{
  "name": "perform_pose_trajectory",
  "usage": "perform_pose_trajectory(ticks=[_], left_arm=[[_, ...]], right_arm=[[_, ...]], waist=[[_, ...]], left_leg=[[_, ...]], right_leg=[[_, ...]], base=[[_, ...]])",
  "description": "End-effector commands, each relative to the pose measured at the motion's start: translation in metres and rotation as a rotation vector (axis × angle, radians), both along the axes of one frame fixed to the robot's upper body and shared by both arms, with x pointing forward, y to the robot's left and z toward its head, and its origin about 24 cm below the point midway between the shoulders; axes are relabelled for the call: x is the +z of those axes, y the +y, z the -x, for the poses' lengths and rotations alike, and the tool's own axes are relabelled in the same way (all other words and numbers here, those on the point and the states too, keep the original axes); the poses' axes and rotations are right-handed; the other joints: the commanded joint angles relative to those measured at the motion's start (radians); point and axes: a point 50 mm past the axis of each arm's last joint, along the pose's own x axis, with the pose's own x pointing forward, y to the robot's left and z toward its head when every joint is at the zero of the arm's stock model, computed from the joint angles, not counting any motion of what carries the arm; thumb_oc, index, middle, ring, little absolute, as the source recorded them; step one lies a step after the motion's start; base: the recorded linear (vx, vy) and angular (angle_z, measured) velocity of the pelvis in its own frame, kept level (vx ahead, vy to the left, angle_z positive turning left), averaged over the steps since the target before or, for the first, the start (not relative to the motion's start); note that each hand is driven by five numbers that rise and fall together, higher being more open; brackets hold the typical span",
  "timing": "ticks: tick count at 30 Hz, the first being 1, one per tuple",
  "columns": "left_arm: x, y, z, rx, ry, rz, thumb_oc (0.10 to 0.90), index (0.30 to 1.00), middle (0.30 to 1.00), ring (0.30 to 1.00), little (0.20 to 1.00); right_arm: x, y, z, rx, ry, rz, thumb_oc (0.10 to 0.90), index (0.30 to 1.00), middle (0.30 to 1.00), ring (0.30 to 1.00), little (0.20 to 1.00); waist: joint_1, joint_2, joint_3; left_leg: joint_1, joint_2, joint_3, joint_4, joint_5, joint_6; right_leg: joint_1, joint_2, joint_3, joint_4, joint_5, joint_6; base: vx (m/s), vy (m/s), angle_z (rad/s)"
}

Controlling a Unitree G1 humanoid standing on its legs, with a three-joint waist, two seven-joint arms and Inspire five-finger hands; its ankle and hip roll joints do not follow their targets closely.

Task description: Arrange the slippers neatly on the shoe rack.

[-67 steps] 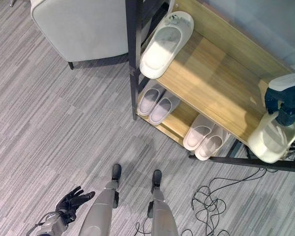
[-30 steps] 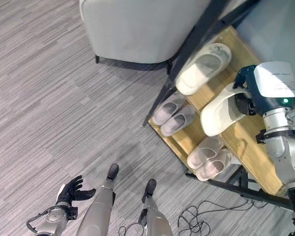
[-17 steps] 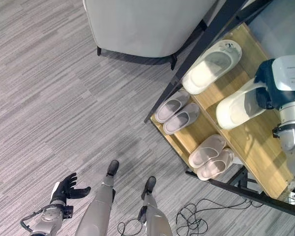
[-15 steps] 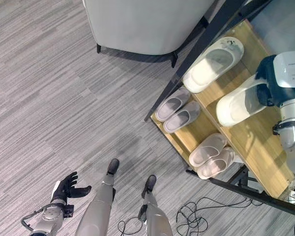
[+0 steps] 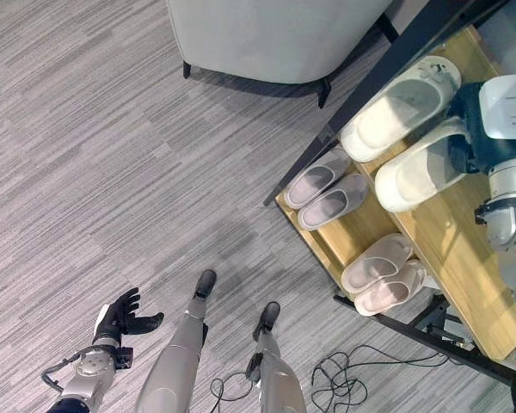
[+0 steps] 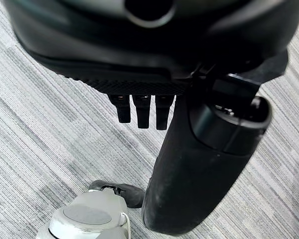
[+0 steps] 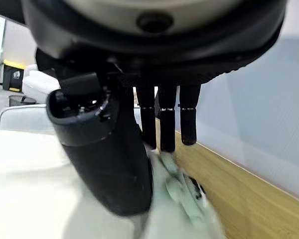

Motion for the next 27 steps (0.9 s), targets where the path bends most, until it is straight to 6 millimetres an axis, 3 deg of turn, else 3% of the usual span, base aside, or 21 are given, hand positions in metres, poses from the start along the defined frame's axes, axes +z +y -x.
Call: perform_pose_trajectory(ticks=[1,10,18,22,27], left_arm=[[-0.009,-0.002,0.015,0.030,0.009,0.052,0.800,0.900,0.900,0.900,0.900],[-0.014,-0.006,0.019,-0.015,0.049,0.041,0.800,0.900,0.900,0.900,0.900],[-0.025,-0.009,0.028,-0.033,0.129,0.036,0.800,0.900,0.900,0.900,0.900],[-0.029,-0.012,0.032,0.029,0.129,0.125,0.800,0.900,0.900,0.900,0.900],[-0.030,-0.015,0.031,-0.001,0.140,0.109,0.800,0.900,0.900,0.900,0.900]], right_arm=[[0.065,-0.019,0.030,-0.081,-0.231,0.077,0.800,0.900,0.900,0.900,0.900],[0.044,-0.016,0.028,0.006,-0.262,-0.103,0.800,0.900,0.900,0.900,0.900],[0.017,-0.006,0.021,0.166,-0.365,-0.440,0.800,0.900,0.900,0.900,0.900],[0.007,-0.006,0.022,0.230,-0.459,-0.628,0.800,0.900,0.900,0.900,0.900],[-0.003,-0.002,0.027,0.339,-0.580,-0.815,0.800,0.900,0.900,0.900,0.900]], waist=[[-0.013,0.017,-0.099],[-0.031,0.030,-0.108],[-0.042,0.036,-0.128],[-0.044,0.037,-0.138],[-0.052,0.036,-0.156]], left_leg=[[0.026,0.019,0.009,-0.073,-0.032,-0.031],[0.040,0.018,0.015,-0.069,-0.042,-0.023],[0.052,0.021,0.024,-0.061,-0.053,-0.014],[0.056,0.020,0.023,-0.064,-0.056,-0.012],[0.062,0.020,0.019,-0.070,-0.056,-0.009]], right_leg=[[-0.013,-0.018,0.009,0.064,-0.051,0.040],[-0.013,-0.019,0.022,0.075,-0.056,0.036],[-0.011,-0.019,0.034,0.077,-0.061,0.030],[-0.008,-0.016,0.036,0.076,-0.063,0.028],[-0.004,-0.013,0.034,0.072,-0.067,0.026]], base=[[0.00,0.000,0.00],[0.00,0.000,0.00],[0.00,0.000,0.00],[0.00,0.000,0.00],[0.01,-0.003,0.01]])
